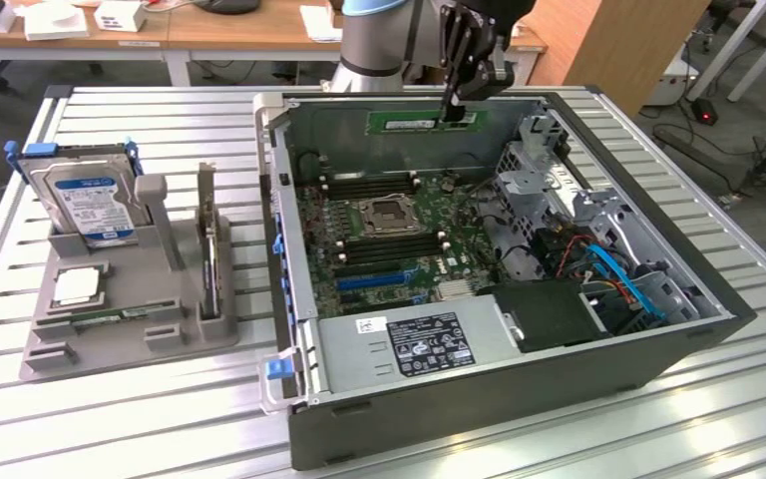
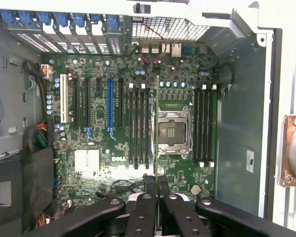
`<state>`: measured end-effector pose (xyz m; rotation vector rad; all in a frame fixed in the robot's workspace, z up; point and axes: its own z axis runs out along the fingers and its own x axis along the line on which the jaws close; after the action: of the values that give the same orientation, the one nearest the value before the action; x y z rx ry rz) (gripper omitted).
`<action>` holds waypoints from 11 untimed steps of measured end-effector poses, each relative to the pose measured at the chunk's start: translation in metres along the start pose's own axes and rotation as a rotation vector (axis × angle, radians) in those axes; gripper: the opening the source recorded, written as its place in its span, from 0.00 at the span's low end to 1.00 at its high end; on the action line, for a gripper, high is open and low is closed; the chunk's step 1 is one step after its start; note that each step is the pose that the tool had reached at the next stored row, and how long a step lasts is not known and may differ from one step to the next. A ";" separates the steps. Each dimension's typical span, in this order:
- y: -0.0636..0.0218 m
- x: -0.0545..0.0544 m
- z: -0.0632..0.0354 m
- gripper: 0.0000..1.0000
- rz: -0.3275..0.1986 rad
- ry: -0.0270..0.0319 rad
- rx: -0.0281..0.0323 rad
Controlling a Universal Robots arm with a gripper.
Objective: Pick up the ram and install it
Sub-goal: 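Pick up the ram and move it above insertion slot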
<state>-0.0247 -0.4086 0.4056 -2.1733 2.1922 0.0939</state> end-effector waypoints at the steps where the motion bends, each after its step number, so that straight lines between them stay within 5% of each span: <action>1: 0.0000 0.000 0.0000 0.11 0.000 0.0000 0.0000; 11: -0.0001 0.001 0.0126 0.11 0.000 -0.0002 0.0000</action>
<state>-0.0247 -0.4085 0.3929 -2.1732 2.1922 0.0941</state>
